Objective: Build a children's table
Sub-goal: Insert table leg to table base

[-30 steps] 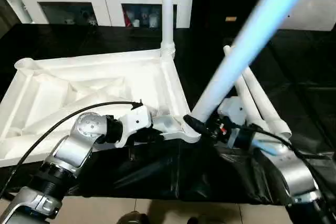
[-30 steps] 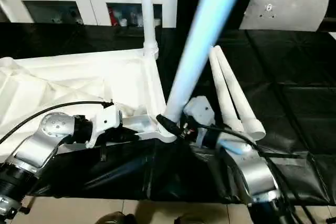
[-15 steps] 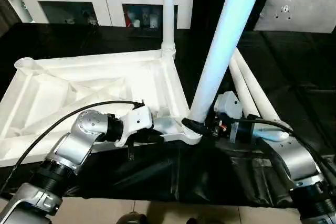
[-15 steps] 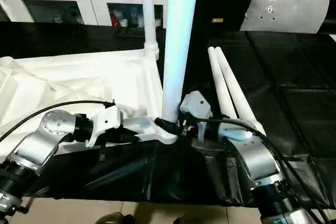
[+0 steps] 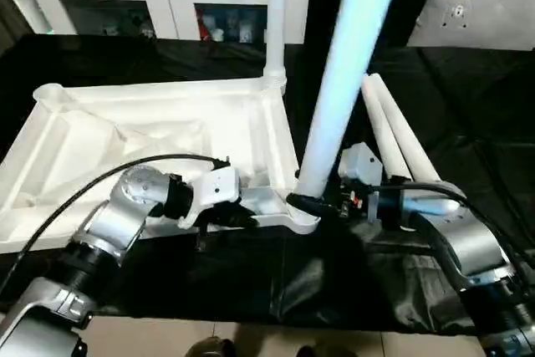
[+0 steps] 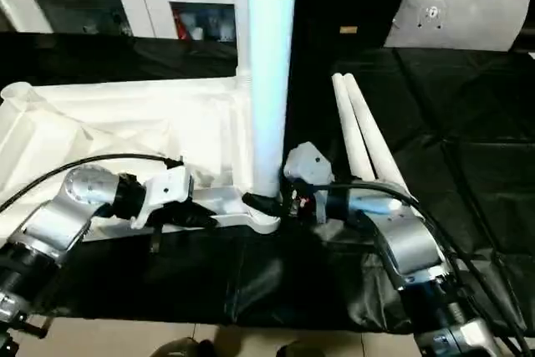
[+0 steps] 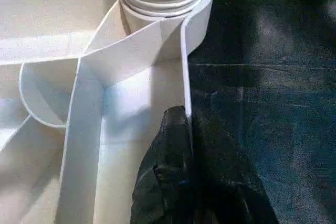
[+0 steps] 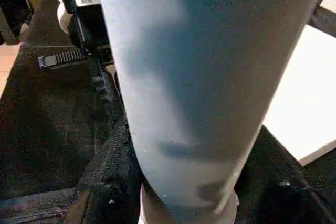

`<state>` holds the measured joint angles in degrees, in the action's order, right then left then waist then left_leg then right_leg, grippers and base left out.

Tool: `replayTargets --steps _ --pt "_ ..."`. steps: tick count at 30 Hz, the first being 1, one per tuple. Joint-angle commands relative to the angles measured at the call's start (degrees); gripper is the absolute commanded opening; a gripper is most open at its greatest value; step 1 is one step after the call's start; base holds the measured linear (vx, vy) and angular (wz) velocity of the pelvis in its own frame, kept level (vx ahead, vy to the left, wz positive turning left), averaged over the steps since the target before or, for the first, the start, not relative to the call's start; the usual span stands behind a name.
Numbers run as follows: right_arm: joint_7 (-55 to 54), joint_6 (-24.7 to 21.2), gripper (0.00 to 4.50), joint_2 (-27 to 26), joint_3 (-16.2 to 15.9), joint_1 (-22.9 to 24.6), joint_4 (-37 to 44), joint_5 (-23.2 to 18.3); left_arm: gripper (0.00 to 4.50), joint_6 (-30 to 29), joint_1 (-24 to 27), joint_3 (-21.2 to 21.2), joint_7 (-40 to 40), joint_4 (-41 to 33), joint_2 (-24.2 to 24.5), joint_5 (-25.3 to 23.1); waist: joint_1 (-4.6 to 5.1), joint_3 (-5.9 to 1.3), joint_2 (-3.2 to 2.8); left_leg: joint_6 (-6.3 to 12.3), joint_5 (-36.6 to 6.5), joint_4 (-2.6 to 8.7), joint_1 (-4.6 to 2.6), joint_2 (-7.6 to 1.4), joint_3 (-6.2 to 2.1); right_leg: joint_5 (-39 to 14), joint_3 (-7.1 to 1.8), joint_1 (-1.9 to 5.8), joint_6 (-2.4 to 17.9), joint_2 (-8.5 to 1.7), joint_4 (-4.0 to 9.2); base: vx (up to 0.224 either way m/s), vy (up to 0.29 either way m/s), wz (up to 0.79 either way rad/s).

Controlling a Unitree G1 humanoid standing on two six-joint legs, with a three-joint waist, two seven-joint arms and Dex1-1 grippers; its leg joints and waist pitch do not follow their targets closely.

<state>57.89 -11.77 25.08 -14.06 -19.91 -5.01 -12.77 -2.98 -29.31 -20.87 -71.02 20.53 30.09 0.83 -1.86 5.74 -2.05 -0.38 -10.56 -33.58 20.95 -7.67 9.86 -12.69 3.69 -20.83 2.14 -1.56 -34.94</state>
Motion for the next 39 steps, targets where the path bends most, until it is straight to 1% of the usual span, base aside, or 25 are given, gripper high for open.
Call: replayTargets --steps 1,11,12,13,14,16,18,19,21,22,23,24,25,26,27,28,29,30,31,33,34,36,37,38,39 --pt "3.6 -6.0 1.89 -0.7 -10.5 4.6 -6.7 3.9 0.0 2.4 -2.8 0.3 0.0 -1.5 -0.1 -0.1 0.04 -1.12 -0.52 0.44 -22.2 4.95 -1.24 -6.53 -3.46 -24.1 -4.96 0.54 11.0 -8.4 6.15 0.0 0.0 0.0" --pt "3.5 -5.7 1.89 -1.4 -10.3 4.7 -7.1 4.5 0.0 2.9 -2.7 0.9 -0.2 -0.5 0.6 -0.3 0.05 -0.65 -0.4 -0.23 -24.8 5.34 -1.49 -6.53 -3.72 -31.8 -5.33 -0.16 8.5 -8.78 7.11 0.0 0.0 0.0" --pt "3.5 -5.7 1.89 -1.5 -10.2 4.6 -7.2 4.6 0.0 3.0 -2.7 1.0 -0.2 -0.4 0.6 -0.3 0.14 -0.32 -0.37 -0.49 -26.3 5.5 -1.66 -6.46 -3.88 -34.8 -5.25 -0.41 7.6 -8.76 7.44 0.0 0.0 0.0" --pt "3.5 -5.7 1.89 -1.5 -10.2 4.6 -7.3 4.6 0.0 3.1 -2.8 1.0 -0.2 -0.3 0.6 -0.3 0.18 -0.24 -0.38 -0.65 -27.1 5.5 -1.86 -6.4 -3.92 -36.2 -5.18 -0.49 7.1 -8.81 7.64 0.0 0.0 0.0" --pt "3.4 -5.7 1.89 -1.6 -10.1 4.4 -7.4 4.6 0.0 3.1 -2.8 1.0 -0.2 -0.2 0.7 -0.3 0.2 -0.35 -0.36 -0.65 -26.6 5.66 -1.69 -6.37 -4.09 -36.8 -5.17 -0.21 6.5 -8.87 7.72 0.0 0.0 0.0" --pt "3.2 -5.6 1.89 -1.8 -10.0 4.3 -7.6 4.6 0.0 2.9 -2.8 1.0 -0.1 -0.4 0.7 -0.3 0.22 -0.42 -0.31 -0.36 -25.3 6.01 -1.5 -6.53 -4.04 -34.9 -5.19 -0.03 6.6 -8.77 7.74 0.0 0.0 0.0" --pt "2.9 -5.5 1.89 -1.9 -9.8 4.4 -7.6 4.6 0.0 2.5 -2.6 1.2 0.1 -0.7 0.6 -0.2 0.15 -0.28 -0.37 -0.28 -25.5 5.99 -1.78 -6.55 -3.85 -34.4 -5.33 -0.39 7.1 -8.74 7.84 0.0 0.0 0.0" --pt "2.8 -5.5 1.89 -2.0 -9.7 4.4 -7.6 4.7 0.0 2.4 -2.5 1.2 0.2 -0.8 0.6 -0.1 0.19 -0.2 -0.35 -0.28 -25.7 6.0 -1.73 -6.56 -3.88 -34.7 -5.34 -0.39 7.1 -8.79 7.83 0.0 0.0 0.0" --pt "-0.4 -5.7 1.89 -3.8 -7.4 4.7 -7.8 4.1 0.0 -0.5 -0.8 2.4 2.1 -2.9 0.6 0.4 0.15 -0.05 -0.45 -0.5 -26.3 6.08 -1.81 -6.64 -3.97 -35.6 -5.39 -0.58 7.0 -8.87 7.91 0.0 0.0 0.0" --pt "-0.4 -5.7 1.89 -3.8 -7.4 4.7 -7.8 4.1 0.0 -0.5 -0.8 2.4 2.1 -2.9 0.6 0.4 0.17 -0.06 -0.5 -0.81 -26.7 6.19 -1.83 -6.69 -4.06 -35.7 -5.4 -0.61 7.2 -8.91 7.89 0.0 0.0 0.0" --pt "-4.7 -5.5 1.89 -5.7 -5.2 4.7 -8.7 4.3 0.0 -4.2 1.4 4.2 5.4 -5.4 0.4 1.1 0.3 0.01 -0.44 -1.35 -26.9 6.41 -1.72 -6.84 -4.16 -35.1 -5.45 -0.6 7.4 -8.9 7.63 0.0 0.0 0.0" --pt "-6.5 -5.3 1.89 -6.4 -4.5 4.6 -9.2 4.6 0.0 -5.5 2.3 5.1 6.8 -6.4 0.2 1.3 0.68 0.14 -0.5 -1.62 -27.0 6.57 -1.18 -6.79 -4.39 -35.1 -5.28 -0.34 7.7 -9.06 7.44 0.0 0.0 0.0" --pt "-7.4 -5.3 1.89 -6.7 -4.1 4.6 -9.5 4.8 0.0 -6.1 2.8 5.5 7.6 -6.9 0.1 1.5 0.84 0.24 -0.45 -1.51 -28.1 6.46 -1.29 -6.59 -4.46 -37.6 -5.12 -0.53 6.9 -9.02 7.74 0.0 0.0 0.0" --pt "-8.1 -5.2 1.89 -7.0 -3.9 4.5 -9.7 4.9 0.0 -6.8 3.3 5.8 8.1 -7.5 0.1 1.6 0.84 0.24 -0.45 -1.51 -28.1 6.46 -1.29 -6.59 -4.46 -37.6 -5.12 -0.53 6.9 -9.02 7.74 0.0 0.0 0.0" --pt "-11.6 -4.9 1.89 -8.3 -2.4 4.5 -10.9 5.4 0.0 -10.1 5.9 7.3 10.8 -11.2 -0.2 2.1 0.89 0.43 -0.38 -1.45 -28.6 6.23 -1.95 -6.44 -4.36 -40.5 -5.29 -1.11 6.0 -9.15 8.23 0.0 0.0 0.0" --pt "-12.3 -4.9 1.89 -8.6 -2.1 4.5 -11.2 5.5 0.0 -10.7 6.4 7.6 11.3 -11.8 -0.3 2.2 0.97 0.47 -0.47 -1.56 -28.3 6.23 -1.91 -6.48 -4.43 -40.3 -5.28 -1.15 6.2 -9.23 8.22 0.0 0.0 0.0" --pt "-14.5 -4.7 1.89 -9.5 -1.2 4.4 -11.8 5.8 0.0 -12.9 7.6 8.6 12.9 -13.9 -0.8 2.5 1.21 0.63 -0.67 -1.67 -28.7 6.56 -1.61 -6.52 -4.53 -39.8 -5.06 -0.92 5.9 -8.94 8.26 0.0 0.0 0.0" --pt "-14.5 -4.7 1.89 -9.5 -1.2 4.4 -11.8 5.8 0.0 -12.9 7.6 8.6 12.9 -13.9 -0.8 2.5 1.38 0.56 -0.39 -1.83 -28.7 6.77 -1.49 -6.66 -4.58 -39.1 -5.02 -0.8 5.9 -8.88 8.18 0.0 0.0 0.0" --pt "-15.4 -4.5 1.89 -9.8 -0.8 4.4 -12.1 5.9 0.0 -13.8 8.0 8.9 13.5 -14.6 -1.0 2.7 1.58 0.67 -0.9 -2.74 -31.3 6.97 -1.88 -6.77 -4.54 -37.5 -5.12 -1.27 5.8 -8.56 8.1 0.0 0.0 0.0" --pt "-18.1 -4.2 1.89 -11.4 0.5 4.4 -12.5 5.6 0.0 -16.2 9.4 9.9 15.3 -17.3 -1.4 2.0 1.73 0.67 -0.59 -3.28 -32.1 7.16 -1.84 -6.85 -4.57 -35.7 -5.22 -1.22 6.3 -8.55 7.84 0.0 0.0 0.0" --pt "-19.2 -4.1 1.89 -12.1 1.0 4.4 -12.6 5.6 0.0 -17.3 10.0 10.1 16.1 -18.5 -1.5 1.6 1.82 0.75 -0.8 -3.43 -32.0 7.25 -1.61 -6.82 -4.55 -34.8 -5.36 -1.15 6.7 -8.76 7.81 0.0 0.0 0.0" --pt "-21.0 -3.3 1.89 -13.2 1.8 4.2 -12.9 5.4 0.0 -19.8 11.0 10.8 18.2 -21.3 -2.2 1.2 1.86 0.58 -0.63 -3.45 -30.4 7.28 -1.43 -6.95 -4.43 -31.7 -5.42 -0.9 7.5 -8.79 7.55 0.0 0.0 0.0" --pt "-21.5 -3.0 1.89 -13.6 2.1 4.2 -12.8 5.1 0.0 -20.1 11.4 11.0 18.7 -22.0 -2.4 1.3 1.87 0.54 -0.54 -2.96 -28.5 7.28 -1.24 -6.89 -4.12 -28.9 -5.5 -0.78 8.1 -8.7 7.46 0.0 0.0 0.0" --pt "-21.9 -2.7 1.89 -13.8 2.3 4.1 -12.9 4.8 0.0 -20.5 11.5 11.1 19.2 -22.6 -2.6 1.3 1.83 0.25 -0.31 -2.65 -27.1 7.16 -1.28 -6.84 -3.91 -27.6 -5.53 -0.64 8.3 -8.66 7.44 0.0 0.0 0.0" --pt "-22.1 -2.5 1.89 -14.1 2.7 4.1 -12.7 4.3 0.0 -20.5 11.8 11.0 19.3 -23.0 -2.6 1.4 1.76 0.1 -0.37 -2.3 -25.3 7.09 -1.16 -6.84 -3.75 -25.5 -5.6 -0.47 8.8 -8.67 7.19 0.0 0.0 0.0"
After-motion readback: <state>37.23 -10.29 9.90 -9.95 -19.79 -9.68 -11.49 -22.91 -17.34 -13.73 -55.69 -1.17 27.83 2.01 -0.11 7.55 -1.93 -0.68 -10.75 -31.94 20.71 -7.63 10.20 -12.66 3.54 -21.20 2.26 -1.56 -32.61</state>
